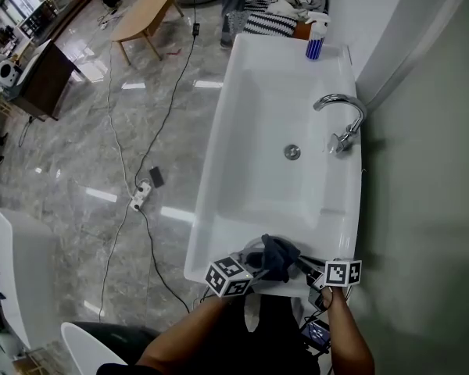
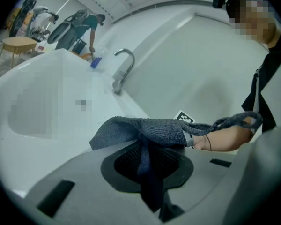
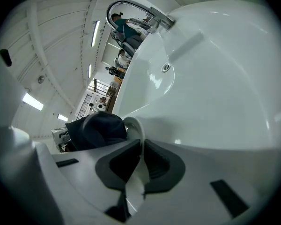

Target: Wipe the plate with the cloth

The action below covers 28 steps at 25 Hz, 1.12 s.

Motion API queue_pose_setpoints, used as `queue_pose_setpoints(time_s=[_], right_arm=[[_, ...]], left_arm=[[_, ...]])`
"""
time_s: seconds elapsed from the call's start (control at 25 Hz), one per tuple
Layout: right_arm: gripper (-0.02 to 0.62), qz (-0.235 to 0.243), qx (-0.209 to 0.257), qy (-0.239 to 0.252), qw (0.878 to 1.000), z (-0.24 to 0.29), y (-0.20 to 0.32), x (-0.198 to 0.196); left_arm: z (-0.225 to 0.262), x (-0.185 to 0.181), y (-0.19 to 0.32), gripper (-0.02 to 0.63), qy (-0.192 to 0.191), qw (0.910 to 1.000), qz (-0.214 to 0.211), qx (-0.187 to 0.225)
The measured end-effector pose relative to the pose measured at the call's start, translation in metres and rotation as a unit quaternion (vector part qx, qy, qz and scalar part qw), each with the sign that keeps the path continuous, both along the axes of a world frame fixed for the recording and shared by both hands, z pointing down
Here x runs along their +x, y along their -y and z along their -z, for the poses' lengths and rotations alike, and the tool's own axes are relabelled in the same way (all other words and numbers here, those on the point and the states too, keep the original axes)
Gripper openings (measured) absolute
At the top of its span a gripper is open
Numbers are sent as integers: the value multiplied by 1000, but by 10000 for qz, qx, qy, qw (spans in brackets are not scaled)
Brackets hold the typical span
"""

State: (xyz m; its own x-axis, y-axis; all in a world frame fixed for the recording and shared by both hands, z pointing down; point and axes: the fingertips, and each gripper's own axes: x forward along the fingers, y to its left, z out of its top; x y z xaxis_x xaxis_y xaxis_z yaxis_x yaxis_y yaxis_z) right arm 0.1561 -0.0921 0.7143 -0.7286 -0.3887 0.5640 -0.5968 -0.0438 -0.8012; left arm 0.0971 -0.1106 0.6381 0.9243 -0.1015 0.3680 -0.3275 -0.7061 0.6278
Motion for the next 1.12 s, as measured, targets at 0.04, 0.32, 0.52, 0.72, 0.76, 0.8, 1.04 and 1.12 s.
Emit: queue_pose_setpoints(time_s=[0.04,0.32,0.52,0.72,0.76,0.8,1.04,1.12], right_arm=[[23,-1,12,6,10000,0,0,0],[20,44,61,28,10000,2,2,-4],[20,159,46,-53,9998,2,0,-6],[20,141,-5,-66,9999,1,-2,-6],[20,136,-9,-68,9999,1,-2,-7],[20,133,-13,-70,9999,1,-2,-7],[20,121,-13,-95,9999,1,-1,-7],[20,114,-23,-97,9999,1,-1,-7]], left_arm=[[-6,7,-1,40,132,9999,-54,-51],[-41,33,-1,40,1032,9927,-336,-528],[-52,33,-2,40,1584,9834,-517,-717],[-53,14,-3,40,1903,9775,-597,-688],[-53,8,-2,40,1956,9766,-586,-683],[-53,1,-1,40,2015,9755,-572,-677],[-53,-50,7,40,2346,9691,-379,-659],[-51,-68,10,40,2404,9680,-274,-665]])
